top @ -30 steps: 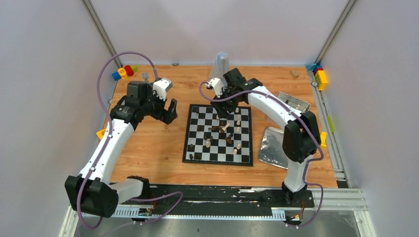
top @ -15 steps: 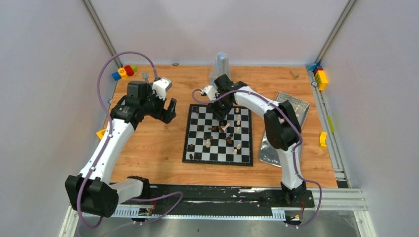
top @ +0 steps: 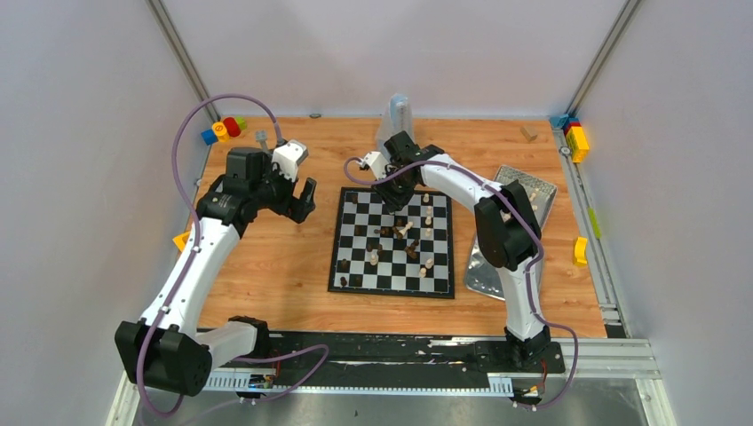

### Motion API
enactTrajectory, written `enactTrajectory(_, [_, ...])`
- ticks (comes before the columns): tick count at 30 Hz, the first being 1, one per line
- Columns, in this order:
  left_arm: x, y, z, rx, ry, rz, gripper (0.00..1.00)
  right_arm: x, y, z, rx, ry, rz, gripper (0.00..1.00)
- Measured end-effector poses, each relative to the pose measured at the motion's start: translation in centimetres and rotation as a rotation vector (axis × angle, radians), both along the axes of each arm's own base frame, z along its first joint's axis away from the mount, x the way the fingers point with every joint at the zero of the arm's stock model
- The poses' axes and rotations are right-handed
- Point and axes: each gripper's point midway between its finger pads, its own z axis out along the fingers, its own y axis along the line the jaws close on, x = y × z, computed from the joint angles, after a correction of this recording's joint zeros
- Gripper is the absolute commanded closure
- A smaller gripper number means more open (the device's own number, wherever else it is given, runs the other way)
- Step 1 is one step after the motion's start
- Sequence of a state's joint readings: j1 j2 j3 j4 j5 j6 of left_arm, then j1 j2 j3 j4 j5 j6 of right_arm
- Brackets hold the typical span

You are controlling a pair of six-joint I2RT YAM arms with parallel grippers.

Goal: Set up the chess pieces on the board
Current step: Pick up the chess piece from the chessboard, then place the chess piece on the chessboard.

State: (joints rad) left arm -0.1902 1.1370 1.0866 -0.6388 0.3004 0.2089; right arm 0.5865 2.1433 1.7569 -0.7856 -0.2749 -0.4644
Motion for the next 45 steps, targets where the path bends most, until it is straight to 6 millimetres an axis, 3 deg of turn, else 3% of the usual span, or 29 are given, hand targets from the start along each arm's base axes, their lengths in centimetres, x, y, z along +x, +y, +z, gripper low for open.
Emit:
enactTrajectory(6, [-0.2, 0.1, -0.3, 0.005, 0.0, 0.001, 0.0, 0.0, 0.1, 0.1, 0.008, 0.003, 0.0, 0.93])
enactTrajectory(13, [-0.2, 0.1, -0.5, 0.008, 0.001, -0.002, 0.0, 0.1, 0.0, 0.1, 0.003, -0.001, -0.007, 1.0])
enactTrajectory(19, [-0.4, 0.2, -0.8, 0.011, 0.007, -0.004, 0.0, 0.1, -1.2, 0.5, -0.014, -0.013, -0.03, 1.0])
enactTrajectory(30, [-0.6, 0.2, -1.4, 0.013, 0.014, -0.01, 0.0, 0.3, -5.6, 4.2, -0.009, -0.075, -0.12, 1.0])
enactTrajectory(45, [-0.7, 0.1, -1.7, 0.01, 0.017, -0.016, 0.0, 0.2, -10.0, 3.8, -0.041, -0.063, -0.215, 0.98])
